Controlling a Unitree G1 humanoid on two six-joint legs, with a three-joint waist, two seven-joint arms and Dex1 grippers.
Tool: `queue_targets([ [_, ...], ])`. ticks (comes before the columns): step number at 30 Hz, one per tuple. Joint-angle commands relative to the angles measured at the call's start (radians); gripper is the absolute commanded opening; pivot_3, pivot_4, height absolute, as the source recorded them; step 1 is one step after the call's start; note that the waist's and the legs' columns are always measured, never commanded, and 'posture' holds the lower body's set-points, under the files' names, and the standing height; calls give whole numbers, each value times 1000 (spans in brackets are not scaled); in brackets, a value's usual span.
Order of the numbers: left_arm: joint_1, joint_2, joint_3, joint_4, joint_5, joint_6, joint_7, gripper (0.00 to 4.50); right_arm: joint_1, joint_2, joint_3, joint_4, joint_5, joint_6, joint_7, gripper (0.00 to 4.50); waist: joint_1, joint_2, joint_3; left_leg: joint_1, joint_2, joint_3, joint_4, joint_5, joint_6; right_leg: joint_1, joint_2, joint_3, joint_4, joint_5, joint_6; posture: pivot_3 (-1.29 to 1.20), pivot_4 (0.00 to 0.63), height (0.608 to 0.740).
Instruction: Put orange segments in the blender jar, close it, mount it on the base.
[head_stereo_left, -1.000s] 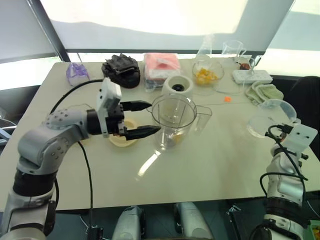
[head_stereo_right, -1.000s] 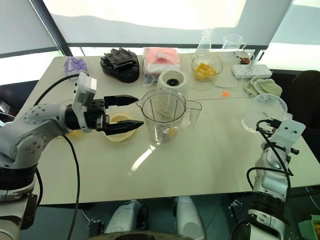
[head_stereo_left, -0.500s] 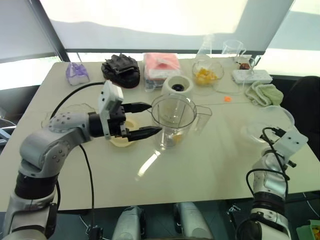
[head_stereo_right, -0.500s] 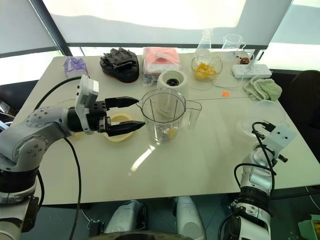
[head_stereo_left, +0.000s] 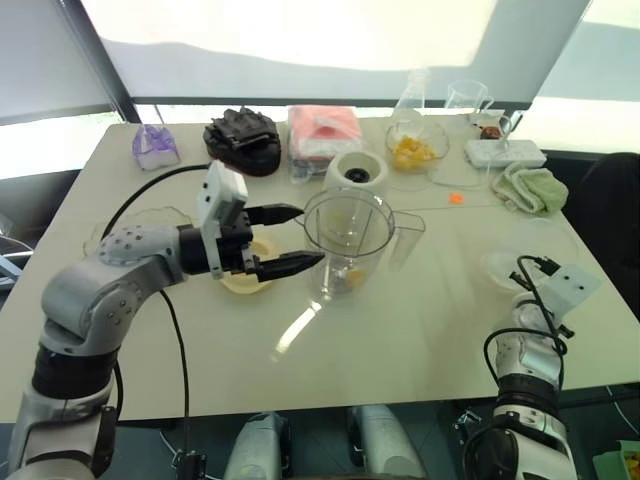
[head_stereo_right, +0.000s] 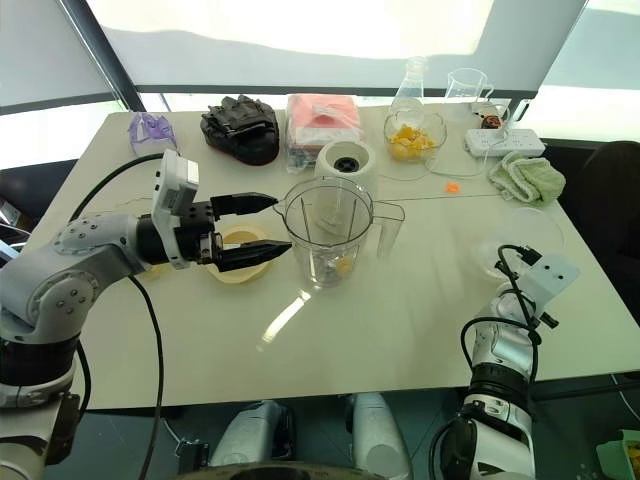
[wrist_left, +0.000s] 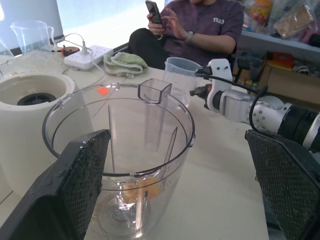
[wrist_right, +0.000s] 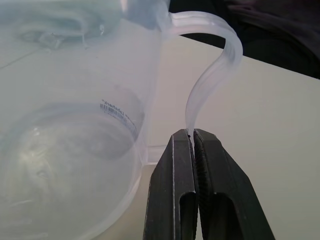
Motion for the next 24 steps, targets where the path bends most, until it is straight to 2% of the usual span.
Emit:
queue_targets([
  [1, -2, 2, 7, -33, 0, -12, 3, 4500, 7, -19, 10, -23, -17, -7, -3, 929, 0, 0, 0, 0, 0, 0, 0, 0, 0, 0, 0, 0, 0, 0, 0, 0, 150, 740],
  [7, -1, 3, 2, -34, 5, -14, 0, 4500, 27, -37, 39, -38, -44, 8, 12, 4112, -2, 0, 0, 0, 0, 0, 0, 0, 0, 0, 0, 0, -1, 0, 0, 0, 150, 740],
  [8, -1, 3, 2, -33, 5, -14, 0, 4500, 28, -38, 39, -43, -47, 12, 10, 4447, -2, 0, 0, 0, 0, 0, 0, 0, 0, 0, 0, 0, -1, 0, 0, 0, 150, 740],
  [18, 5, -3, -1, -32, 7, -18, -1, 4500, 134, -1, 66, -235, -63, 83, -3, 4447, 1, 0, 0, 0, 1, -1, -1, 0, 0, 0, 0, 0, -1, 0, 0, 0, 150, 740],
  [24, 21, 10, 11, -25, 7, -25, -19, 4500, 306, 45, 107, -520, -101, 151, 14, 4447, 2, 0, 0, -1, 1, -1, -1, 0, 0, 0, 0, 0, -2, 0, 0, 0, 150, 740],
])
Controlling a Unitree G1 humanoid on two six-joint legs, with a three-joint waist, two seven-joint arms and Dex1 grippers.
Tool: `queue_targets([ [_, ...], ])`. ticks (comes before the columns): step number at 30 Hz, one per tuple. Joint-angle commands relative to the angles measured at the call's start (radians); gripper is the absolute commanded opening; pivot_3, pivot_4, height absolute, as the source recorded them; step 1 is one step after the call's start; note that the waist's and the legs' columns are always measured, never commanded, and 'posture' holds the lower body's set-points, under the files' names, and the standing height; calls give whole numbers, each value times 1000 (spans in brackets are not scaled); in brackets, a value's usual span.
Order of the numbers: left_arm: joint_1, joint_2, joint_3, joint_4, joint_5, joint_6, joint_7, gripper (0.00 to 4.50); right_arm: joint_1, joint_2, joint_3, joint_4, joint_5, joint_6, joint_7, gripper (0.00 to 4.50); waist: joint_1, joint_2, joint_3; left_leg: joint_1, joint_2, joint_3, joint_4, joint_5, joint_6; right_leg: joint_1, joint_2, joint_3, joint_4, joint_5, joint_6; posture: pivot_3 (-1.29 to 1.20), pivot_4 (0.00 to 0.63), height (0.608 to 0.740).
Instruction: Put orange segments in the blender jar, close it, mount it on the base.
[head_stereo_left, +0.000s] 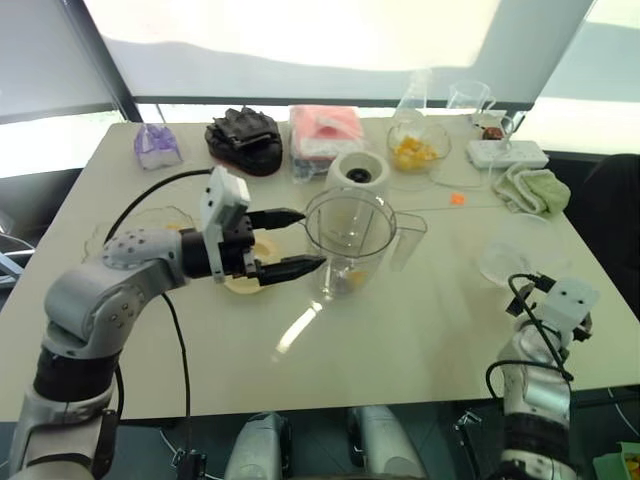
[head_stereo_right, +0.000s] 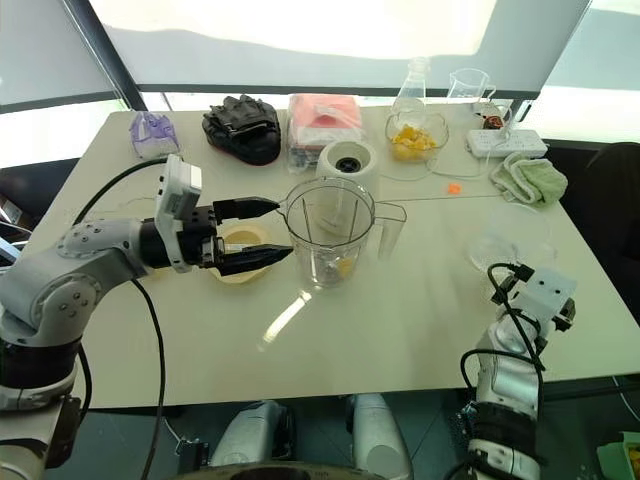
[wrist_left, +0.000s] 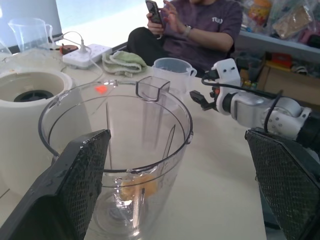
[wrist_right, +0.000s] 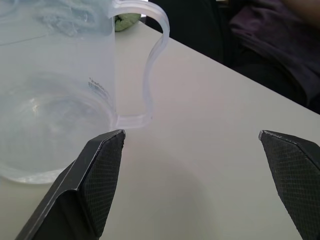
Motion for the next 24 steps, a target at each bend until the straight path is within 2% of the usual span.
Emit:
queue_targets([
  [1, 7, 20, 25, -17, 4, -24, -18, 4500, 85, 9, 20, -203, -35, 33, 19, 4447, 0, 0, 0, 0, 0, 0, 0, 0, 0, 0, 0, 0, 0, 0, 0, 0, 150, 740],
  [4, 6, 35, 52, 2, -9, -21, -27, 4500, 225, 16, 41, -398, -55, 72, 61, 4447, 0, 0, 0, 0, 0, 0, 0, 0, 0, -1, 0, 0, 0, 0, 0, 0, 150, 740],
  [8, 2, 69, 76, 33, -10, -22, -60, 4500, 507, 29, 90, -757, -75, 148, 161, 4447, 3, 1, 0, 0, 1, -1, -2, 0, 0, -1, 0, -1, 0, -3, 4, 0, 150, 740],
  [11, -6, 88, 82, 63, -1, -30, -85, 4500, 651, 24, 129, -918, -82, 154, 235, 4447, 3, 0, 0, 0, 2, -1, -2, 0, 0, -2, 0, -1, 0, -3, 4, 0, 150, 740],
  [16, -32, 120, 89, 134, 27, -53, -120, 4500, 727, 14, 125, -1022, -89, 158, 318, 4447, 9, 0, 0, -1, 3, -1, -3, 0, -1, -2, 0, -3, -3, -3, 3, 0, 150, 740],
  [20, -88, 200, 18, 292, 179, -182, -236, 4500, 670, -139, 75, -1067, 142, 140, 594, 4447, 4, -1, 0, -6, 2, 0, -3, 0, -1, -6, -1, -4, -5, -3, 2, 0, 150, 740],
  [21, -110, 224, -25, 360, 260, -258, -268, 4500, 657, -199, 32, -1074, 306, 192, 649, 4447, 4, -1, 0, -6, 2, 1, -3, 0, 0, -6, -1, -4, -5, -2, 2, 0, 150, 740],
  [23, -163, 255, -99, 506, 398, -386, -322, 4500, 633, -354, -51, -1080, 533, 246, 753, 4447, 5, -1, 0, -5, 1, 1, -3, -1, 0, -5, -2, -4, -6, -1, 0, 0, 150, 740],
  [24, -196, 256, -135, 588, 459, -458, -343, 4500, 604, -419, -105, -1080, 648, 288, 748, 4447, 7, -2, 0, -5, 1, 1, -2, -1, 0, -4, -2, -3, -6, -1, -1, 0, 150, 740],
])
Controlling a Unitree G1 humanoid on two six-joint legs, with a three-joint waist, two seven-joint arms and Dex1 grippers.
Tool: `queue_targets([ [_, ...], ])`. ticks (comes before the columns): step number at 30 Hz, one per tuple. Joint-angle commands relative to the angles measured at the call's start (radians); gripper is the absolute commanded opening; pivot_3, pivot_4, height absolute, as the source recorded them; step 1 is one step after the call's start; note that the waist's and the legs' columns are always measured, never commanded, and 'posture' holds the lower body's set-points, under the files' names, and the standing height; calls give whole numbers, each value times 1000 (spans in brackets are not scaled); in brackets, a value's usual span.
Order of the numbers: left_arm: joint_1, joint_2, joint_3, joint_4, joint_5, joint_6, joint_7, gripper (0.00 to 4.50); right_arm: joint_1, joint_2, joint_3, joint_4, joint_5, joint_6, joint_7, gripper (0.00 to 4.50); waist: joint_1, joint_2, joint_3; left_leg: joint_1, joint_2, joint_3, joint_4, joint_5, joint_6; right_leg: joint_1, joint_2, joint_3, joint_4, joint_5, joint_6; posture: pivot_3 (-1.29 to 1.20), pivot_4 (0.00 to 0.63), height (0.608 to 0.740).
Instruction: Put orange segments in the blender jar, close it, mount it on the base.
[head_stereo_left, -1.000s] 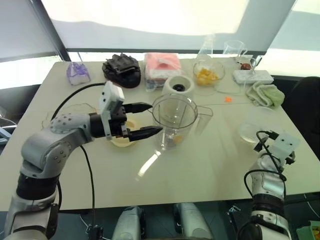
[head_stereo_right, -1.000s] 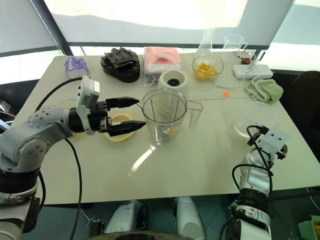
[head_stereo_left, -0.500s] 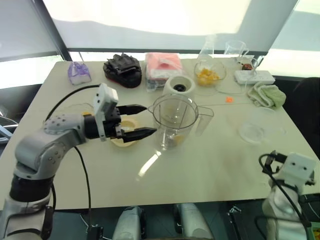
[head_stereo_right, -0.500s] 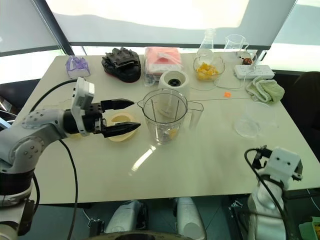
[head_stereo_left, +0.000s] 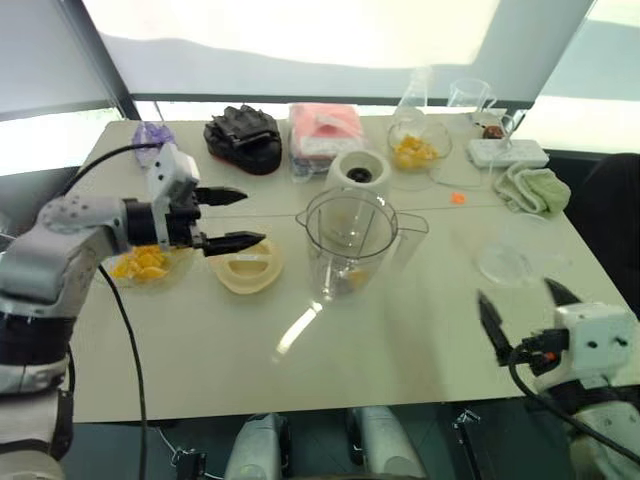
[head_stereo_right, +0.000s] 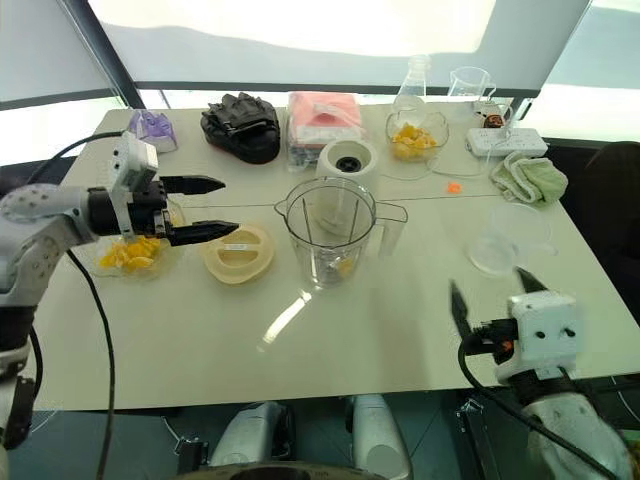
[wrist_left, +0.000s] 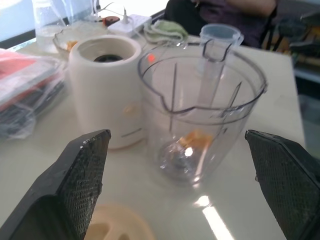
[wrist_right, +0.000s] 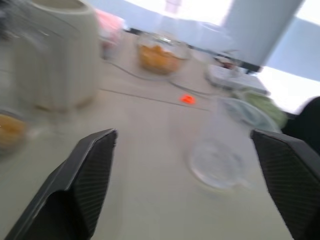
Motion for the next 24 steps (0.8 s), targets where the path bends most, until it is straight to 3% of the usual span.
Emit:
queue_targets([
  [1, -98, 15, -109, 253, 229, -249, -84, 4500, -74, -198, -179, -46, 392, 105, 80, 4447, 5, -2, 0, 0, 0, 0, 0, 0, 0, 0, 0, 0, 0, 0, 0, 0, 150, 740],
  [5, -248, -63, -269, 587, 473, -554, -116, 4500, -189, -504, -339, 19, 688, 249, 99, 4447, 26, -4, 2, -1, 0, 0, 1, 0, 0, 0, 0, 0, -1, 1, -1, 0, 150, 740],
  [10, -415, -173, -345, 916, 609, -771, -158, 4500, -312, -742, -469, 121, 991, 342, 69, 4447, 51, -10, 3, -9, 1, -3, 2, -1, 1, -5, 0, -4, -3, 1, -2, 0, 150, 740],
  [17, -572, -289, -342, 1185, 678, -853, -220, 4500, -373, -814, -582, 178, 1213, 422, 45, 4447, 54, -12, 3, -20, 1, -3, 4, -6, 11, -7, 0, -6, -12, 3, 2, 0, 150, 740],
  [20, -603, -313, -344, 1228, 705, -879, -241, 4500, -378, -809, -607, 175, 1248, 439, 16, 4447, 53, -12, 3, -24, 1, -3, 5, -7, 12, -8, -1, -7, -16, 9, 12, 0, 150, 740],
  [24, -623, -336, -354, 1253, 743, -912, -266, 4500, -350, -785, -640, 153, 1246, 472, 0, 4447, 52, -13, 3, -24, -1, -2, 7, -7, 12, -8, -3, -5, -17, 9, 12, 0, 150, 740],
])
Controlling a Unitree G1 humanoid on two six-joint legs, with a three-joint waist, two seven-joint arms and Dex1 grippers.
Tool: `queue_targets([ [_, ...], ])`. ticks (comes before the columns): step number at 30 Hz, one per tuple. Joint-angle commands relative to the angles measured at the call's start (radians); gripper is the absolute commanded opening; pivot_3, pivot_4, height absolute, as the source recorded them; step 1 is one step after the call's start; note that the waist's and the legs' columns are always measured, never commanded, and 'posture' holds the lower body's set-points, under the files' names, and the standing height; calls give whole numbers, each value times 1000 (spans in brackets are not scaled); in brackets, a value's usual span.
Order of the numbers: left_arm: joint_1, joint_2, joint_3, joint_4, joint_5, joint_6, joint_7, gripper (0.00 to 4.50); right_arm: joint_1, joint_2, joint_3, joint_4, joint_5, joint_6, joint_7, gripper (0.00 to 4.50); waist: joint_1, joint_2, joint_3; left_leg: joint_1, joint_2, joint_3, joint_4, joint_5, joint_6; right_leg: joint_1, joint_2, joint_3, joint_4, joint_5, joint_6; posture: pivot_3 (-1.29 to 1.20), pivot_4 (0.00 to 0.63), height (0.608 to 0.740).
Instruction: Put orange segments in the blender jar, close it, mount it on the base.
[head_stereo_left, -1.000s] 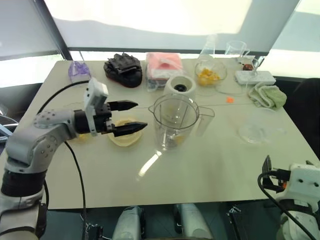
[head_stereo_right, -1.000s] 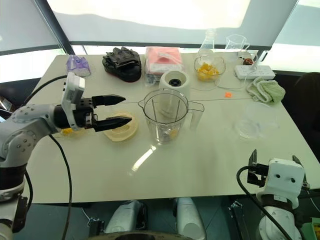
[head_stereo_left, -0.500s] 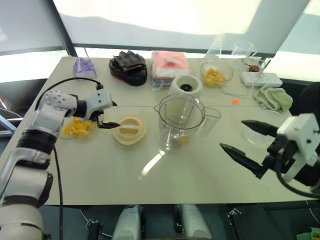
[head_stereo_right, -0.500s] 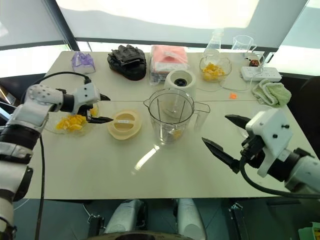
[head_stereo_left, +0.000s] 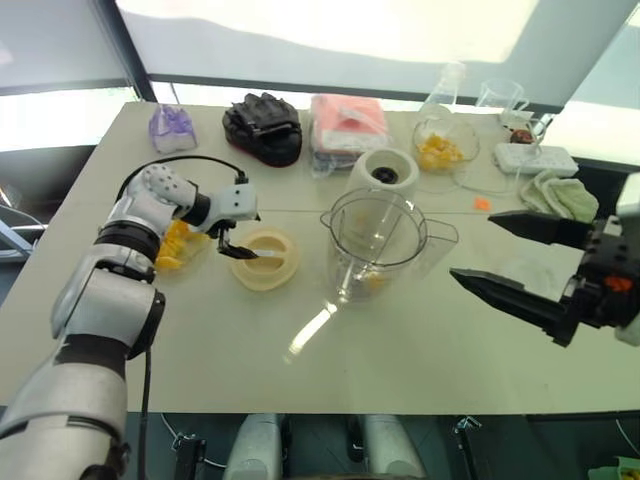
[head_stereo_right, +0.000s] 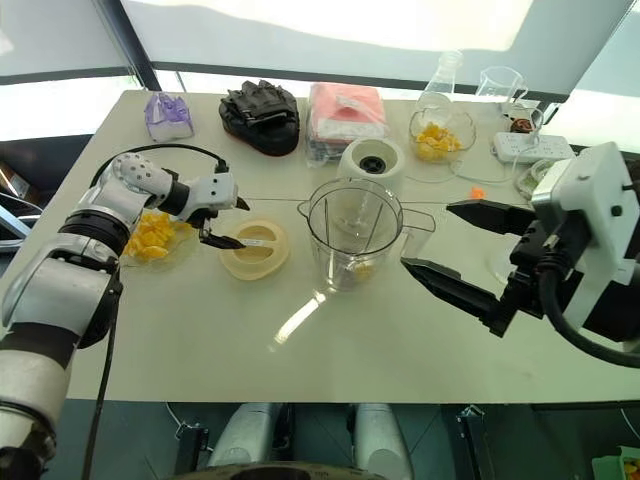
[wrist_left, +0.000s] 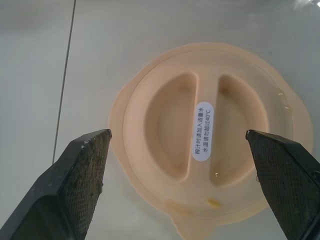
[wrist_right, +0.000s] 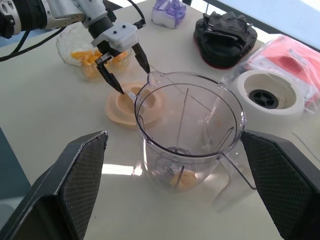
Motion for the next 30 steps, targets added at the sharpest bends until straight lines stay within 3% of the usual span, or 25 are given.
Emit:
queue_targets([
  [1, -34, -8, 2, 13, 35, -33, -21, 4500, 15, 25, -53, -23, 7, 16, -13, 4447, 1, 0, 0, 0, 0, 0, 0, 0, 0, 0, 0, 0, 0, 0, 0, 0, 150, 740],
  [13, 4, -92, -6, 61, 122, -34, 3, 4500, 25, 39, -31, -85, 104, -52, -117, 4447, 0, 0, -1, 1, 1, -1, 3, 0, 0, 0, 1, 1, 4, 1, 1, 0, 150, 740],
  [22, 0, -151, -2, 97, 162, 85, 69, 4500, 51, 62, 11, -118, 79, -79, -142, 4447, 0, -1, -1, 0, 1, -1, 9, 0, 0, 1, 2, 1, 6, 3, 3, 0, 150, 740],
  [27, 7, -162, -18, 104, 199, 116, 102, 4500, 71, 73, 16, -136, 55, -81, -142, 4447, 0, -1, -1, 7, 2, -1, 13, 0, 0, 10, 1, 1, 6, 3, -1, 0, 150, 740],
  [30, 15, -166, -22, 106, 211, 120, 108, 3652, 78, 76, 16, -140, 45, -85, -140, 4500, 0, -1, -1, 15, 2, 0, 13, 0, 0, 17, 1, 2, 5, 4, -3, 0, 150, 740],
])
